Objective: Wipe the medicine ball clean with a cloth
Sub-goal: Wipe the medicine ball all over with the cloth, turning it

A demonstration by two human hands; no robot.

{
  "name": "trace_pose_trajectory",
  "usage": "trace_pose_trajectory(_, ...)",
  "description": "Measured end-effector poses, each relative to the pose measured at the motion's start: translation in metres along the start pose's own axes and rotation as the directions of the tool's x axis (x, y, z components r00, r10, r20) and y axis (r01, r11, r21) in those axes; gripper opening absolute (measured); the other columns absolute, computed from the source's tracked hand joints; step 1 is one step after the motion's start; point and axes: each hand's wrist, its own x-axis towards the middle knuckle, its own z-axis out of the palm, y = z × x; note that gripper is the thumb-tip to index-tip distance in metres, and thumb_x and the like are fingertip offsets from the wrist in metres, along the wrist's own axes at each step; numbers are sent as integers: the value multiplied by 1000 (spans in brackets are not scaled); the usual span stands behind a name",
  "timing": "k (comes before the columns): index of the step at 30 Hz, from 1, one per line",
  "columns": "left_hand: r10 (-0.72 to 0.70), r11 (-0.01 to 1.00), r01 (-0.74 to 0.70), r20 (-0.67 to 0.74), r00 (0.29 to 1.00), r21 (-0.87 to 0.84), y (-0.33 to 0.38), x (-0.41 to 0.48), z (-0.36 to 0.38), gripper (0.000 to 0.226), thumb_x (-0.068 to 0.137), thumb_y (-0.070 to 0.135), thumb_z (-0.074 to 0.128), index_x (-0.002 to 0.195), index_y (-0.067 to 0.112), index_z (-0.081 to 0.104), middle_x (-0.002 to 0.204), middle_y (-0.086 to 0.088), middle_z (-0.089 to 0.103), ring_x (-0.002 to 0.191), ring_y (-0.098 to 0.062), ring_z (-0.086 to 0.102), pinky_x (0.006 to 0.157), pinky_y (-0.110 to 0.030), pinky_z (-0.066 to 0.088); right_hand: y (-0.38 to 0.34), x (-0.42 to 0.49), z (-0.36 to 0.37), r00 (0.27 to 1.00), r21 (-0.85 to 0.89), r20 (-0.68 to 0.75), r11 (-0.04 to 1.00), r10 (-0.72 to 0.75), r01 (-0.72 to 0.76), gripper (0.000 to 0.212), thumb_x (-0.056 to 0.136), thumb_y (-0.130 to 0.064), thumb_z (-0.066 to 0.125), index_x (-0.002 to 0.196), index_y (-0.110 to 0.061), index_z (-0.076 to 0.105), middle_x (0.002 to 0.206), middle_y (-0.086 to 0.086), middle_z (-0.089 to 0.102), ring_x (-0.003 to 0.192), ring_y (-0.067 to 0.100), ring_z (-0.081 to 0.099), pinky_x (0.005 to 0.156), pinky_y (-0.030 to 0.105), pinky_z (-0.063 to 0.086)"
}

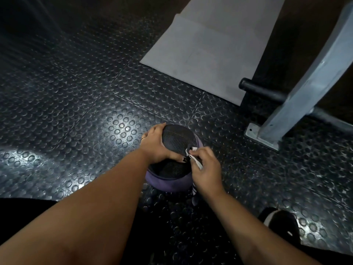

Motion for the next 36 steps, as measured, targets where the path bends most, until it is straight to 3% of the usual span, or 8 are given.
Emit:
trace_pose_trajectory(3, -29, 998, 28, -19, 999, -64, -7, -2, -1, 155, 15, 74, 82, 153, 32, 25, 145, 5, 34, 138, -25, 31, 115, -52, 35, -5, 15, 4, 1000, -29, -4, 999, -30, 29, 19, 80, 7, 59, 94, -5, 64, 111, 8, 60, 104, 17, 58, 89, 18, 44)
trace_pose_trajectory(8, -83, 985, 72, -63, 995, -158, -21, -1, 0, 163, 8, 83, 79, 152, 32, 23, 138, 10, 34, 136, -24, 35, 114, -51, 37, -14, 70, 21, 999, -126, -17, 991, 33, -35, 11, 84, -1, 59, 92, -4, 66, 97, 9, 58, 86, 22, 57, 75, 28, 45)
trace_pose_trajectory(12, -40, 993, 31, -72, 997, -113, -16, -6, 2, 151, 22, 69, 88, 153, 29, 24, 143, 4, 32, 138, -24, 31, 117, -49, 33, -2, 127, 29, 967, -228, 150, 959, 204, -167, 17, 87, -3, 55, 96, -4, 69, 99, 15, 65, 90, 29, 60, 75, 32, 48)
trace_pose_trajectory(15, -37, 996, 31, -74, 997, -78, -9, -5, 2, 149, 22, 72, 82, 153, 30, 24, 141, 4, 32, 137, -24, 30, 117, -47, 33, 5, 139, 29, 944, -304, 211, 935, 253, -183, 22, 89, -2, 52, 103, -4, 69, 106, 17, 64, 97, 30, 58, 78, 31, 45)
trace_pose_trajectory(22, -73, 993, 72, -8, 997, -92, -7, -1, -2, 151, 18, 71, 83, 152, 36, 24, 135, 8, 32, 135, -27, 32, 113, -54, 37, 1, 48, 6, 985, -128, -20, 977, 169, -170, 12, 87, 0, 55, 92, -7, 63, 100, 7, 56, 85, 18, 55, 66, 13, 33)
trace_pose_trajectory(26, -90, 989, 83, -49, 995, -122, -7, 1, 2, 152, 18, 75, 82, 152, 37, 23, 140, 6, 33, 137, -28, 32, 114, -54, 36, -1, -8, 8, 994, -31, -66, 996, 85, -87, 8, 84, 0, 58, 89, -6, 59, 94, 3, 55, 84, 17, 56, 72, 21, 41)
trace_pose_trajectory(32, -67, 991, 57, -78, 995, -124, -14, -6, 3, 150, 23, 69, 86, 153, 33, 21, 148, 5, 29, 140, -27, 26, 117, -52, 31, -10, 24, 20, 981, -33, -156, 992, 119, -125, 8, 85, 1, 60, 92, -3, 62, 97, 7, 57, 83, 15, 53, 70, 12, 35)
trace_pose_trajectory(36, 4, 998, -9, -80, 997, -59, -14, -12, 7, 140, 36, 53, 95, 153, 30, 22, 150, 4, 27, 140, -25, 23, 118, -50, 29, -1, 80, 22, 974, -97, -72, 970, 216, -222, 12, 88, -1, 56, 95, -3, 65, 102, 11, 58, 84, 18, 52, 68, 16, 31)
